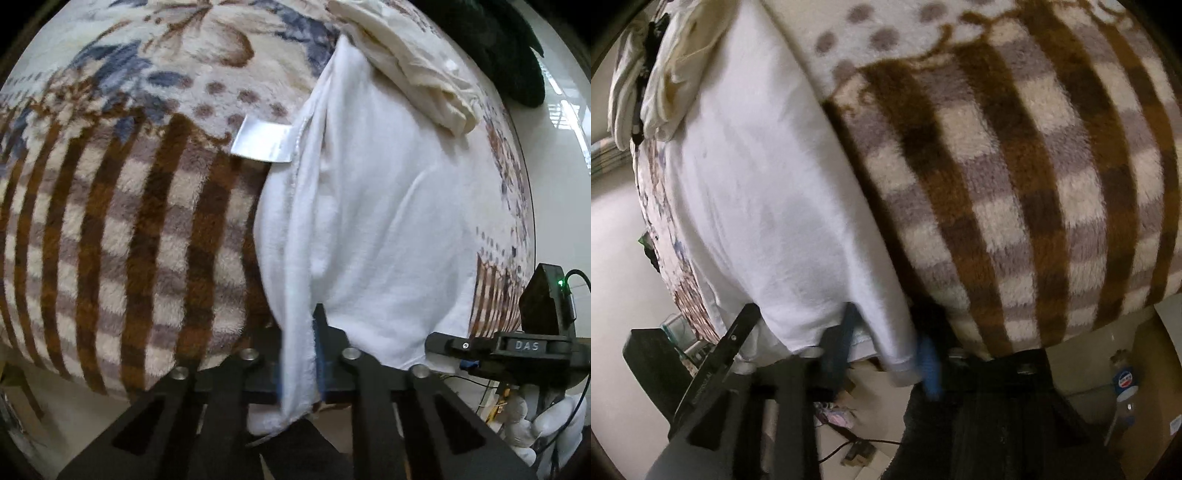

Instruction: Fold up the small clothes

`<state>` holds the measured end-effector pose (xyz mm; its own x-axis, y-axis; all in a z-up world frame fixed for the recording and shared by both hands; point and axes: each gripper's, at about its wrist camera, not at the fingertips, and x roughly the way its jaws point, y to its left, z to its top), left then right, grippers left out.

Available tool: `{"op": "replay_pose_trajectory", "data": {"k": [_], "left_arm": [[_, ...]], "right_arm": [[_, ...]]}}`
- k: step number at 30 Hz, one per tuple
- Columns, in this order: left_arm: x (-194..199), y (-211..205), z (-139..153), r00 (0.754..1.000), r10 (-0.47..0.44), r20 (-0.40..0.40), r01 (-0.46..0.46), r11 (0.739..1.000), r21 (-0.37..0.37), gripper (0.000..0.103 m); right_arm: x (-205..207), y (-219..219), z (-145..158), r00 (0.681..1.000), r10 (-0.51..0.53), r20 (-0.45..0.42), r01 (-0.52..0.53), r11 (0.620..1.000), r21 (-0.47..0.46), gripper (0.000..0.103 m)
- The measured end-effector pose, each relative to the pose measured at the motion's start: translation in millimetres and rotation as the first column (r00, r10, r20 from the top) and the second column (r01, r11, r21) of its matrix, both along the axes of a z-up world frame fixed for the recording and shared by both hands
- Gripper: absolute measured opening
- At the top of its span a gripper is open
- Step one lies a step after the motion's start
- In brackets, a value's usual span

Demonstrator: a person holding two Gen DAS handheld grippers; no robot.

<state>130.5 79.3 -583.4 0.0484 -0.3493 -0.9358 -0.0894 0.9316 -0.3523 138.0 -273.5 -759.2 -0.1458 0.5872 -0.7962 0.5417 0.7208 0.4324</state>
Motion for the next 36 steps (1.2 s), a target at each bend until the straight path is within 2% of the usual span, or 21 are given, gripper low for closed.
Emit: {"op": "replay_pose_trajectory", "data": {"k": [3,6,10,14,19,22,24,27,29,30,32,33,34,35,36], "left_arm": [[-2.2,4.6,10.6,1.000,-0.009,0.015,0.009,1.000,-0.007,0.005],[3.4,5.9,30.0,0.999,-0.005,0.047,0.007,0.999,-0.042,0.005],[23.6,5.2,72.3,0.985,-0.047,0.164,0.054,0.998,-0.043,0.004],[65.3,6.2,102.7,0.976,-0.012,0.219,0.040,0.991,-0.125,0.004],[144.1,0.6,124.6,0.962,0.067,0.265,0.000,0.970,-0.244,0.004],[200.8,1.2,118.8,0.958,0.104,0.267,-0.026,0.959,-0.282,0.005],[235.3,-0.2,107.3,0.960,0.114,0.254,-0.043,0.962,-0.270,0.004],[288.2,-4.4,77.5,0.977,0.109,0.181,-0.055,0.958,-0.282,0.005],[314.7,-3.6,55.8,0.986,0.124,0.111,-0.085,0.949,-0.304,0.006],[325.4,-2.8,46.2,0.989,0.130,0.072,-0.101,0.944,-0.315,0.010],[344.7,1.8,31.0,0.987,0.157,0.020,-0.141,0.930,-0.340,0.032],[349.8,4.0,28.4,0.985,0.171,0.012,-0.156,0.921,-0.356,0.049],[356.4,7.0,26.9,0.982,0.187,0.011,-0.169,0.912,-0.373,0.059],[362.3,8.6,26.0,0.981,0.195,0.013,-0.175,0.905,-0.389,0.061],[365.8,9.2,25.8,0.980,0.198,0.016,-0.176,0.903,-0.392,0.062]], "right_arm": [[-1.2,5.8,13.3,1.000,0.000,0.032,0.001,1.000,-0.012,0.009],[2.1,8.0,31.5,0.997,-0.002,0.076,0.003,1.000,-0.005,0.007],[15.4,5.6,67.9,0.988,-0.025,0.150,0.020,0.999,0.035,0.006],[42.1,-0.8,108.1,0.971,-0.058,0.230,0.045,0.997,0.062,0.006],[107.9,-15.9,154.2,0.931,-0.085,0.354,0.073,0.996,0.049,0.006],[157.8,-32.7,158.8,0.914,-0.131,0.384,0.125,0.991,0.042,0.006],[193.7,-38.5,153.5,0.908,-0.162,0.387,0.160,0.986,0.037,0.006],[241.4,-48.9,141.1,0.900,-0.201,0.386,0.211,0.977,0.017,0.006],[275.3,-56.2,120.9,0.899,-0.242,0.365,0.251,0.968,0.023,0.006],[293.1,-60.2,108.2,0.898,-0.273,0.344,0.274,0.961,0.048,0.006],[315.5,-65.2,89.8,0.893,-0.317,0.319,0.303,0.948,0.093,0.007],[324.8,-67.5,84.0,0.886,-0.343,0.313,0.323,0.939,0.115,0.007],[332.0,-68.7,79.5,0.877,-0.366,0.311,0.338,0.931,0.140,0.007],[339.8,-69.4,77.2,0.873,-0.376,0.310,0.343,0.926,0.157,0.011],[343.6,-68.4,77.4,0.870,-0.375,0.319,0.341,0.927,0.160,0.024]]}}
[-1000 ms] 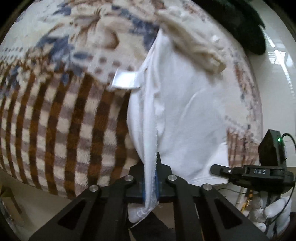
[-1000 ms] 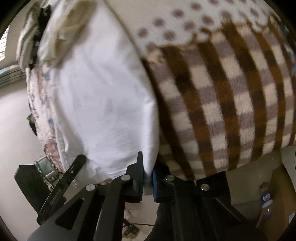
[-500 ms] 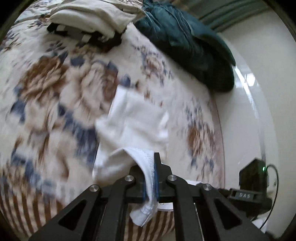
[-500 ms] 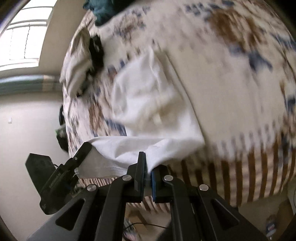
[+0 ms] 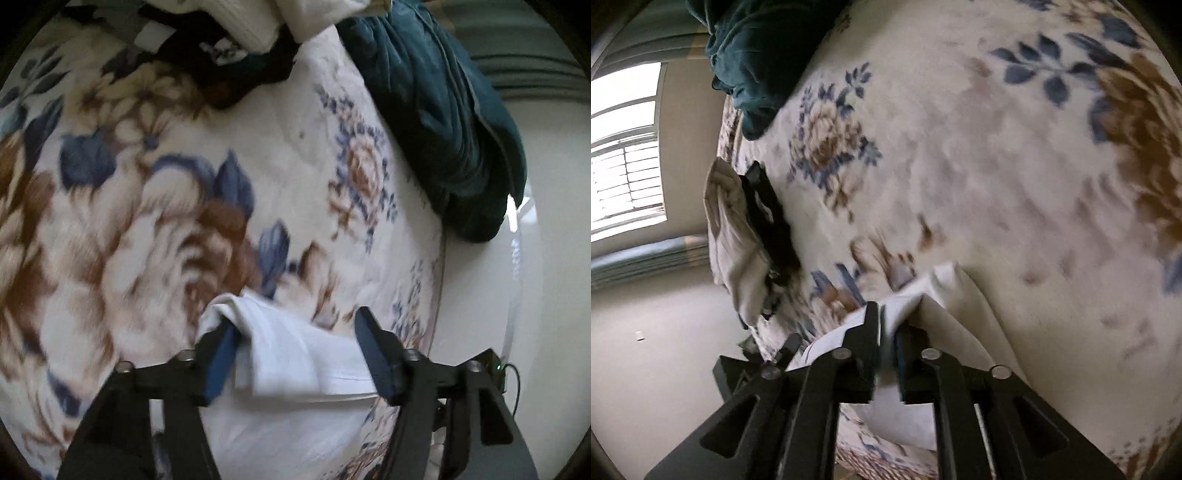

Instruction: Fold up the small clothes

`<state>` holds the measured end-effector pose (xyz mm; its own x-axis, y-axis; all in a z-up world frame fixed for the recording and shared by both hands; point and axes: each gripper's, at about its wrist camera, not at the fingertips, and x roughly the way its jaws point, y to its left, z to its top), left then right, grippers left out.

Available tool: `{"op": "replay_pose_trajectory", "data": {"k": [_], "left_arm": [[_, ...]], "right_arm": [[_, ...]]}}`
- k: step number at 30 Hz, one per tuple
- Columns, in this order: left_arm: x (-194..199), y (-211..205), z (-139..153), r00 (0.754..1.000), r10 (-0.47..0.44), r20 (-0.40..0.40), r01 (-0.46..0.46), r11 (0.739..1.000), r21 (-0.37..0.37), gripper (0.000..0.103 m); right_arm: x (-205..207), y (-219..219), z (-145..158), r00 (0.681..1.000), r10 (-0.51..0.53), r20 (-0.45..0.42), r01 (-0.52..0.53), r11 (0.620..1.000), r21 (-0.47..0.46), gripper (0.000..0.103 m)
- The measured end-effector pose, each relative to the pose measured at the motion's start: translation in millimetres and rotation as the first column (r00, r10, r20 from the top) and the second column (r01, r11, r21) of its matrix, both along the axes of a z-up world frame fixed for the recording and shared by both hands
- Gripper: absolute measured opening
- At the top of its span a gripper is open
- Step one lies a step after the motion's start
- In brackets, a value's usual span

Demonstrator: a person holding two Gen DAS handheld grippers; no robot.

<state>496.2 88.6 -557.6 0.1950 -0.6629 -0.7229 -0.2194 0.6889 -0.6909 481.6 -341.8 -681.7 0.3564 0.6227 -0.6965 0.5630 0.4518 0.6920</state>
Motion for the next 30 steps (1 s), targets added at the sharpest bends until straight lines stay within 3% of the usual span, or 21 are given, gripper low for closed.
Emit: {"op": "replay_pose_trajectory", "data": {"k": [3,5,11,13,18,19,21,30], "left_arm": [[9.0,3.1,4.8,1.000,0.006,0.021,-0.006,1.000,0.007,0.064],[13.4,3.9,12.4,0.999,-0.005,0.046,0.005,1.000,-0.003,0.067],[15.5,1.7,27.7,0.989,-0.106,0.099,0.089,0.982,0.164,0.068],[16.4,0.7,13.4,0.989,-0.136,0.056,0.121,0.971,0.208,0.068],[20.4,-2.9,-30.5,0.984,-0.167,-0.057,0.175,0.957,0.232,0.068],[21.4,-4.8,-36.9,0.983,-0.170,-0.073,0.183,0.955,0.235,0.068],[23.6,-10.0,-41.1,0.980,-0.184,-0.081,0.198,0.954,0.227,0.068],[32.6,-23.4,-28.9,0.971,-0.235,-0.044,0.239,0.936,0.260,0.068]], "right_arm": [[3.4,-0.6,13.2,0.999,0.026,0.039,-0.023,0.997,-0.077,0.057],[1.5,-1.1,21.3,0.997,0.050,0.055,-0.043,0.992,-0.121,0.067],[-14.6,-4.6,22.8,0.993,0.116,-0.031,-0.120,0.963,-0.240,0.068],[-17.3,-6.7,10.3,0.992,0.111,-0.053,-0.120,0.969,-0.218,0.068],[-4.6,0.2,-29.1,0.991,0.102,-0.088,-0.112,0.985,-0.129,0.067],[-2.6,3.4,-32.8,0.990,0.104,-0.091,-0.115,0.985,-0.125,0.065],[1.6,10.1,-34.4,0.990,0.111,-0.089,-0.125,0.978,-0.169,0.007],[-9.2,5.8,10.3,0.997,0.061,-0.048,-0.074,0.943,-0.324,0.003]]}}
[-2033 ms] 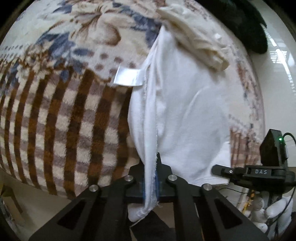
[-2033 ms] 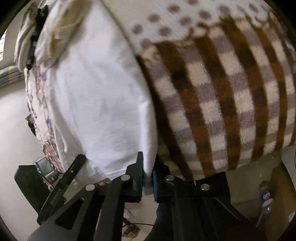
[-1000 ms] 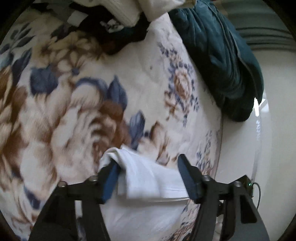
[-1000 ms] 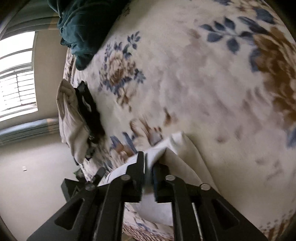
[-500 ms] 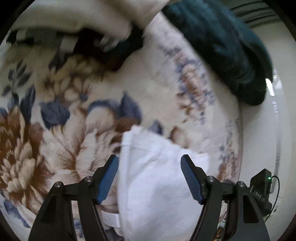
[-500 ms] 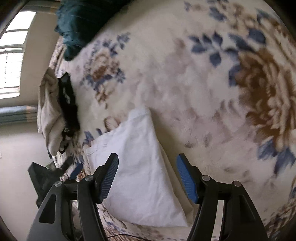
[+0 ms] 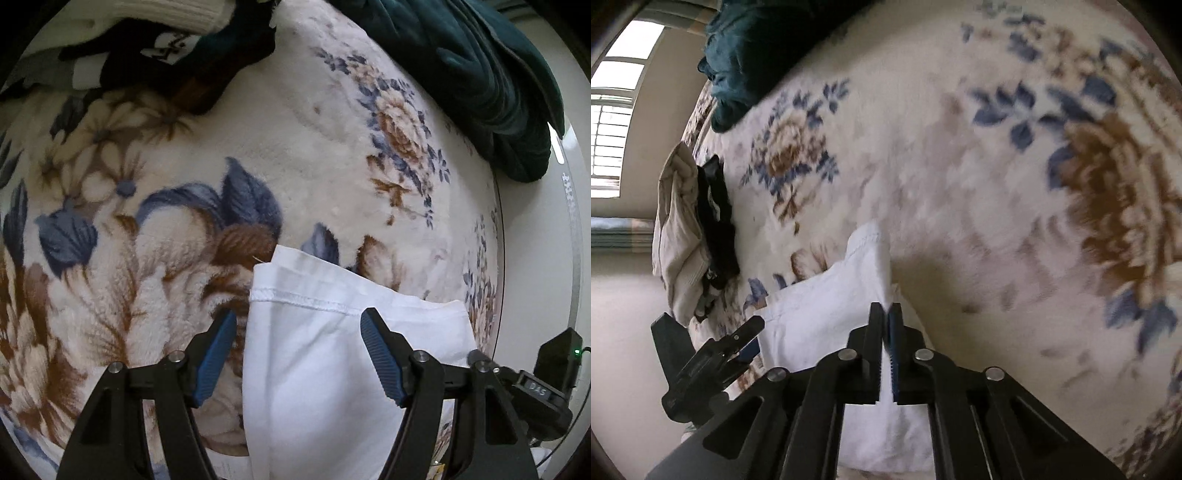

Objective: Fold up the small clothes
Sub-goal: 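Open both tools and release the folded shirt onto the bed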

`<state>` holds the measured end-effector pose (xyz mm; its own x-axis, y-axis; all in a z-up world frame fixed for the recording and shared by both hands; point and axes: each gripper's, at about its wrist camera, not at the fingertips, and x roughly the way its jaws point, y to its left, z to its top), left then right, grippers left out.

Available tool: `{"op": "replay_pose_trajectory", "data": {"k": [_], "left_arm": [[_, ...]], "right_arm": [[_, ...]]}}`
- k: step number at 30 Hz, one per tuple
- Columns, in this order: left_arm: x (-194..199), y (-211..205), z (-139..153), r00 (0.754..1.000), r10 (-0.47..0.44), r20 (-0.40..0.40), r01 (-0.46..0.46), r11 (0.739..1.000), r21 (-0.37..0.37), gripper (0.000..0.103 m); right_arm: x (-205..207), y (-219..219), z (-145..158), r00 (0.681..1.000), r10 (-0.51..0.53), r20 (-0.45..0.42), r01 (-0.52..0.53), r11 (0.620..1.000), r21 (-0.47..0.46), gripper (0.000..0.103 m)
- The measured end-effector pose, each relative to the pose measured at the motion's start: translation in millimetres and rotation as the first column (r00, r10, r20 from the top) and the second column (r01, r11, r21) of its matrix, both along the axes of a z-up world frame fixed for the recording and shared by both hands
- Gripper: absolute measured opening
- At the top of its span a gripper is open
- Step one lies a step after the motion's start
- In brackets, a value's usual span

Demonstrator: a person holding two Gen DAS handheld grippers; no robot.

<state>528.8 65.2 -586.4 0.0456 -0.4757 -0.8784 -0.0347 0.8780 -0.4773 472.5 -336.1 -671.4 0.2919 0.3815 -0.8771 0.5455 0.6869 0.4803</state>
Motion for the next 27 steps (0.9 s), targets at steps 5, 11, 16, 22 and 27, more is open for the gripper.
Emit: {"op": "replay_pose_trajectory", "data": {"k": [5,11,16,22,27], "left_arm": [[-0.8,-2.1,-8.8,1.000,0.000,-0.019,0.000,1.000,0.004,0.068],[5.4,-14.1,7.2,0.995,-0.045,0.091,0.042,0.998,0.036,0.065],[5.7,-13.7,25.5,0.984,-0.075,0.160,0.060,0.993,0.098,0.065],[4.0,-12.6,19.9,0.983,-0.091,0.157,0.073,0.991,0.113,0.011],[4.6,-11.7,19.9,0.985,-0.094,0.147,0.080,0.992,0.102,0.010]], "right_arm": [[-4.4,-12.1,5.3,1.000,-0.009,-0.010,0.009,1.000,-0.029,0.001],[15.4,-25.0,-15.8,1.000,-0.015,-0.016,0.017,0.994,0.105,0.031],[35.9,-16.4,-37.5,0.997,0.036,-0.064,-0.027,0.990,0.138,0.039],[44.3,1.9,-44.2,0.994,0.082,-0.074,-0.077,0.994,0.076,0.039],[44.0,8.7,-35.4,0.994,0.092,-0.055,-0.091,0.996,0.022,0.018]]}}
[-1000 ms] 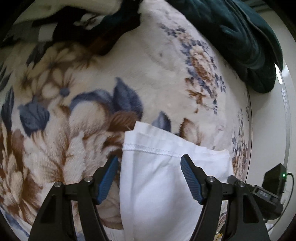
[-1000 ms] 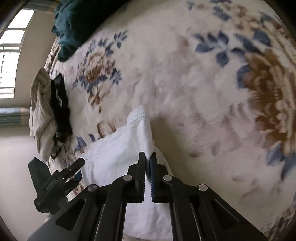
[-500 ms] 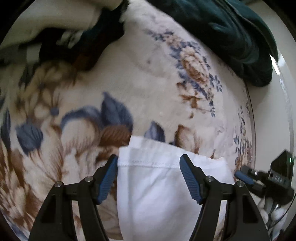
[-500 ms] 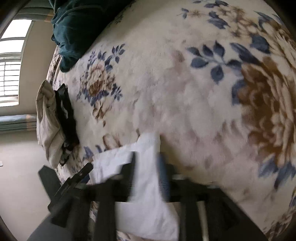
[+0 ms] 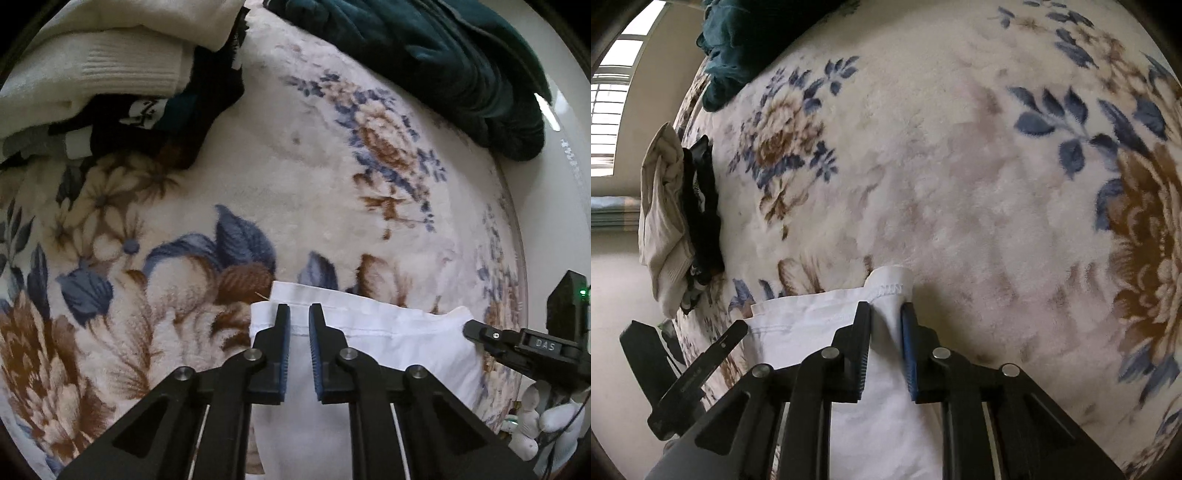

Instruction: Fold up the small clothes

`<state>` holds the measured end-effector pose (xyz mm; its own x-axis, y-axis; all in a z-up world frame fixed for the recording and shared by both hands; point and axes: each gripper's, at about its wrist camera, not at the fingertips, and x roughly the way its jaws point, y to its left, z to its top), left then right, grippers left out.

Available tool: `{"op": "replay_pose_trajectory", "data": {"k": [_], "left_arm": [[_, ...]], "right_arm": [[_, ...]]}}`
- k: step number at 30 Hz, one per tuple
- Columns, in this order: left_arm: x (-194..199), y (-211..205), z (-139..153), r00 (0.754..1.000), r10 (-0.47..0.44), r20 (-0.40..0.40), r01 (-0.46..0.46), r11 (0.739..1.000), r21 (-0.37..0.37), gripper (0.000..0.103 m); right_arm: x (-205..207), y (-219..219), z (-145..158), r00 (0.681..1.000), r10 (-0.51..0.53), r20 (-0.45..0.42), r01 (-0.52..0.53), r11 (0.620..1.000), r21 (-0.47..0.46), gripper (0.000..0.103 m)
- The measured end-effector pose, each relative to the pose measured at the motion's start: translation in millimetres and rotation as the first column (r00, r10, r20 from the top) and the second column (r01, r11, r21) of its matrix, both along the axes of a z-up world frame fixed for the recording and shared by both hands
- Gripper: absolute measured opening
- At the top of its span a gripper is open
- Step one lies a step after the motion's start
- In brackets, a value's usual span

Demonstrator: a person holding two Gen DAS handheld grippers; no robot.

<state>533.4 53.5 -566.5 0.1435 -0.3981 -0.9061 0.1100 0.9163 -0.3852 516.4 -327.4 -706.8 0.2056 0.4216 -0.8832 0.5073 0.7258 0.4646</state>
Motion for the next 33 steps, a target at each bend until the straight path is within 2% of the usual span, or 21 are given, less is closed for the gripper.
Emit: {"op": "replay_pose_trajectory", "data": {"k": [2,3,4,8,9,11,12,13,14,16,20,24,28,30,33], "left_arm": [[0.5,7.8,0.1,0.999,0.025,-0.032,-0.026,0.999,-0.030,0.025],[0.4,12.5,0.1,0.998,0.041,-0.038,-0.043,0.998,-0.048,0.046],[0.0,19.4,-0.4,0.997,0.066,-0.045,-0.069,0.995,-0.066,0.061],[1.2,30.8,-16.9,0.989,0.111,-0.102,-0.119,0.990,-0.076,0.061],[1.3,30.6,-20.8,0.987,0.112,-0.112,-0.122,0.989,-0.087,0.060],[1.7,25.2,-21.4,0.991,0.100,-0.087,-0.108,0.990,-0.092,0.046],[1.9,21.5,-19.1,0.994,0.085,-0.068,-0.091,0.992,-0.092,0.007],[2.5,15.0,-15.8,0.997,0.064,-0.046,-0.067,0.996,-0.065,0.002],[2.7,9.5,-12.2,0.999,0.045,-0.024,-0.046,0.997,-0.065,0.002],[2.2,0.2,-3.8,1.000,0.021,0.019,-0.020,0.997,-0.071,0.002],[2.8,-7.4,8.4,0.998,0.015,0.056,-0.010,0.996,-0.083,0.002],[10.7,-5.2,21.4,0.995,0.049,0.090,-0.040,0.994,-0.098,0.002],[22.6,-8.9,14.8,0.996,0.033,0.078,-0.026,0.996,-0.089,0.002],[25.7,-10.9,5.7,0.999,0.017,0.044,-0.013,0.997,-0.070,0.002],[25.0,-3.5,-2.5,0.999,0.039,0.007,-0.039,0.998,-0.047,0.005]], "right_arm": [[0.2,-2.4,0.6,1.000,0.001,-0.016,-0.001,1.000,0.015,0.018],[-0.1,-4.9,-0.3,1.000,-0.003,-0.022,0.004,1.000,0.030,0.018],[-0.1,-7.4,-2.0,1.000,-0.008,-0.026,0.009,0.999,0.048,0.018],[0.6,-8.5,-5.9,1.000,0.007,-0.028,-0.005,0.999,0.048,0.019],[0.6,-7.7,-9.3,0.999,0.011,-0.039,-0.009,0.999,0.050,0.019],[-0.7,-6.7,-11.8,0.999,0.010,-0.041,-0.008,0.999,0.048,0.019],[-1.5,-5.4,-10.9,0.999,0.014,-0.030,-0.013,0.999,0.041,0.019],[-1.4,-4.4,-9.7,1.000,0.017,-0.024,-0.016,0.999,0.031,0.019],[-2.4,-4.0,-7.3,1.000,0.016,-0.011,-0.015,1.000,0.014,0.018],[-4.4,-2.7,-2.1,1.000,0.019,0.011,-0.018,1.000,-0.013,0.006],[-10.6,-5.8,4.9,0.999,-0.003,0.037,0.004,1.000,-0.029,0.003],[-17.6,-13.6,14.3,0.997,-0.043,0.066,0.045,0.999,-0.028,0.002],[-20.5,-15.7,21.7,0.995,-0.049,0.083,0.054,0.997,-0.058,0.002],[-19.0,-16.6,15.8,0.997,-0.049,0.062,0.054,0.996,-0.070,0.002],[-16.9,-19.3,4.3,0.999,-0.050,0.019,0.052,0.994,-0.095,0.002]]}}
